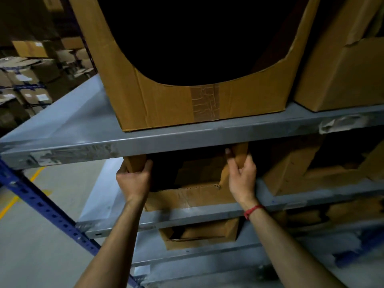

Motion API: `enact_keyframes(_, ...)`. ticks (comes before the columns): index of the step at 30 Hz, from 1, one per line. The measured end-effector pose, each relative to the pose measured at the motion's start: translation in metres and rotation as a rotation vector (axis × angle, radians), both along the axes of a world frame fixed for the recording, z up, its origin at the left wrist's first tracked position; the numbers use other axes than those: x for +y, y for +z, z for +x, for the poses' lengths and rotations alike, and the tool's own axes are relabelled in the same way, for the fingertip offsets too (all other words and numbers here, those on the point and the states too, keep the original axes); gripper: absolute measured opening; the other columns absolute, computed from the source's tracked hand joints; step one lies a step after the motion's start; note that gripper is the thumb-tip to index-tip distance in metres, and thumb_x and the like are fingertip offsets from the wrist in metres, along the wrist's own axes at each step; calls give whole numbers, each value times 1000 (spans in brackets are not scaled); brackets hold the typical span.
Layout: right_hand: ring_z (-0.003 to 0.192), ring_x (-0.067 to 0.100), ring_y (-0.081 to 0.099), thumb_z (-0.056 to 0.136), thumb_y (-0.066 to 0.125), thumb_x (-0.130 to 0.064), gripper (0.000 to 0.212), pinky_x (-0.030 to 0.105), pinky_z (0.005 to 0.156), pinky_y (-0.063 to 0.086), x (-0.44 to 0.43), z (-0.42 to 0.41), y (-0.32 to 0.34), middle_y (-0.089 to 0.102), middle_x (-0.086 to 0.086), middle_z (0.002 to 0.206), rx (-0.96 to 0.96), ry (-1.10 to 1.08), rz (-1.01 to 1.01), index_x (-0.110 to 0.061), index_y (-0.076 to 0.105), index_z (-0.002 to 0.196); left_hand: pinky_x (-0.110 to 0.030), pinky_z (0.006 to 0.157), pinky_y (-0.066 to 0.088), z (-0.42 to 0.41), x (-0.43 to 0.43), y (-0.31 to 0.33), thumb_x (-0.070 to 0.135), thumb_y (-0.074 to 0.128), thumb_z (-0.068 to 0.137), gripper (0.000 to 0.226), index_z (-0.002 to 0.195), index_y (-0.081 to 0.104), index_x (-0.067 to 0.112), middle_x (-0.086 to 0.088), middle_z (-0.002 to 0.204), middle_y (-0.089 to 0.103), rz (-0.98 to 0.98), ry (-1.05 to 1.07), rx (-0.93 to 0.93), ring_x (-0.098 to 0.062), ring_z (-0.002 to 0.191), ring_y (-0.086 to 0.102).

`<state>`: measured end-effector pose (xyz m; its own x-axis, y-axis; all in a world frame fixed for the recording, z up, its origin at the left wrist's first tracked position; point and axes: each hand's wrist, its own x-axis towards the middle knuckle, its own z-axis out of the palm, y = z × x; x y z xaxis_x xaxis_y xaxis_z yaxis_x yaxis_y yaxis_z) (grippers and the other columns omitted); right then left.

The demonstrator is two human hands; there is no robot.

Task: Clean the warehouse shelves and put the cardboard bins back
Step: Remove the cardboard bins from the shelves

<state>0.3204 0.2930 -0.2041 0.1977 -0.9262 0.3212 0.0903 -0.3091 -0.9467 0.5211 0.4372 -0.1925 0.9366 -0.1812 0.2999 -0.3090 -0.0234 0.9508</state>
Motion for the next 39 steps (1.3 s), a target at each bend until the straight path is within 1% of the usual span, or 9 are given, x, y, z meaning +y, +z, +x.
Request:
enact_keyframes(5, 74, -17, 61, 95, 62, -8, 23, 0, 66, 42, 2, -7, 8, 61, -16, 86, -24, 64, 36, -29, 55, 94, -43, 90, 58, -10, 4, -2, 25, 83, 79, 41, 110, 70, 3, -12, 102, 74, 12, -44, 112, -23, 93, 70)
enact_keyframes(9, 65, -11, 62, 95, 62, -8, 17, 5, 61, 46, -1, -8, 8, 63, -9, 80, -11, 102, 57, -25, 56, 94, -42, 95, 56, -16, 11, 1, 35, 86, 75, 56, 119, 67, 8, -8, 107, 73, 34, -123, 128, -23, 100, 69)
enact_keyframes(14, 60, 6, 63, 93, 67, -22, 12, 23, 58, 50, -10, -11, 10, 66, 1, 76, -1, 81, 97, -15, 63, 101, -40, 93, 56, -23, 8, 5, 28, 84, 77, 45, 113, 67, 6, -7, 101, 73, 29, -177, 116, -22, 94, 69)
enact_keyframes(18, 55, 0, 60, 93, 68, -24, 12, 15, 51, 46, -11, -17, 14, 64, -1, 74, 18, 118, 123, -18, 61, 102, -32, 84, 53, -31, 5, 1, 25, 82, 80, 25, 98, 65, 20, 2, 90, 69, 19, -157, 73, -20, 86, 66)
enact_keyframes(23, 94, 9, 68, 81, 68, -55, 40, 26, 83, 52, -12, -28, -3, 70, -3, 99, 96, 200, 158, -26, 61, 107, -45, 108, 42, -55, 6, -36, 44, 72, 86, 61, 137, 45, 24, -1, 127, 62, 6, -64, 137, -25, 120, 58)
enact_keyframes(26, 109, 7, 62, 74, 65, -73, 66, 21, 91, 45, -7, -43, -24, 66, -11, 116, 168, 259, 162, -30, 57, 124, -40, 120, 22, -87, 7, -54, 47, 67, 88, 87, 157, 18, 28, -7, 159, 33, 58, -16, 188, -27, 145, 32)
enact_keyframes(31, 135, 10, 40, 87, 68, -42, 74, 29, 110, 38, -10, -76, -64, 42, -12, 144, 221, 325, 284, -34, 30, 150, -30, 120, 6, -154, -13, -75, 37, 67, 90, 99, 160, -1, 27, -1, 168, -1, 120, -91, 295, -21, 154, 5)
enact_keyframes(35, 129, 4, 48, 93, 67, -17, 59, 9, 93, 45, -21, -114, -84, 47, -13, 143, 228, 348, 262, -40, 39, 138, -47, 117, 33, -217, -43, -99, 24, 77, 85, 81, 152, 30, 30, -3, 157, 36, 188, -265, 316, -24, 142, 38)
enact_keyframes(39, 118, -1, 59, 93, 67, -14, 46, 14, 91, 48, -29, -159, -96, 59, -8, 135, 167, 290, 301, -35, 50, 131, -44, 103, 50, -265, -75, -118, 1, 73, 85, 51, 125, 55, 27, -1, 123, 66, 153, -467, 324, -18, 114, 62)
